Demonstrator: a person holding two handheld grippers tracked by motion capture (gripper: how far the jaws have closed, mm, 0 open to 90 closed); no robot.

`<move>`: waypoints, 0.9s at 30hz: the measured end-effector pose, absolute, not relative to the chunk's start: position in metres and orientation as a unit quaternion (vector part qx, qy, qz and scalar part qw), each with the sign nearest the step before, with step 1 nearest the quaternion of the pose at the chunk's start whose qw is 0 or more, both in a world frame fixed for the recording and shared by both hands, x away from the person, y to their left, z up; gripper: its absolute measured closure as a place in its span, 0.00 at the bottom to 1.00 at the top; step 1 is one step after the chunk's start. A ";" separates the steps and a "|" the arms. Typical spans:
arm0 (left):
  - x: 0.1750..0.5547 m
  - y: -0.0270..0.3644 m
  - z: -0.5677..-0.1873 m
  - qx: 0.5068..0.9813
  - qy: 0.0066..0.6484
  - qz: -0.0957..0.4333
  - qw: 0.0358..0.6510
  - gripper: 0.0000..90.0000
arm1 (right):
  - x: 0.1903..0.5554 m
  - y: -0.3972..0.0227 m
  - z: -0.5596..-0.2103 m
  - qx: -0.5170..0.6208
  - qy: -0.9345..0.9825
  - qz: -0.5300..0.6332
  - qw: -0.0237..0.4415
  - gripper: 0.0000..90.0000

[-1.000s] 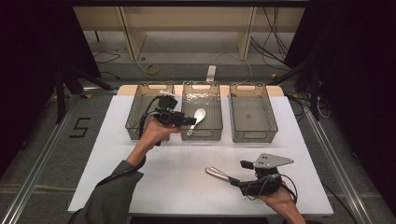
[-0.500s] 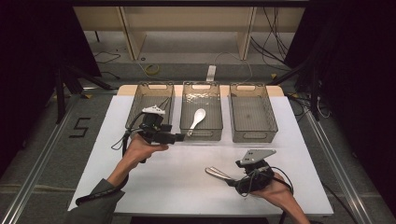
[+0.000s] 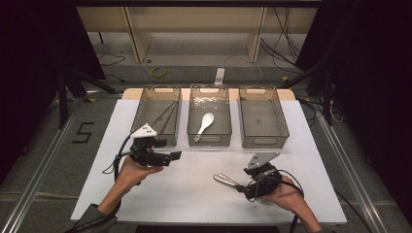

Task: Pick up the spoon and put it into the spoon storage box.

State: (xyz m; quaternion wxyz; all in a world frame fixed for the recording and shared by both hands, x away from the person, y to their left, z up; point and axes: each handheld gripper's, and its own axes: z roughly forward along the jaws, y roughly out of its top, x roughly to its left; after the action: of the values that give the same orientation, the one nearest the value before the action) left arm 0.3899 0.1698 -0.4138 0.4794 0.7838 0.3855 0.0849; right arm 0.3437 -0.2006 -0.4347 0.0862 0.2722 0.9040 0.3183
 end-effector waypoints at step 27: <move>0.363 0.180 -0.419 0.772 0.370 0.111 0.506 0.18 | 0.353 -0.188 -0.440 0.237 0.936 0.248 0.075 0.49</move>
State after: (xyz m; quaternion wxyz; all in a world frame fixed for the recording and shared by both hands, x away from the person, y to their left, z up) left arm 0.3634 0.1798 -0.4187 0.5057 0.7715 0.3698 0.1106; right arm 0.3532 -0.1881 -0.4405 0.0748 0.2375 0.9363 0.2476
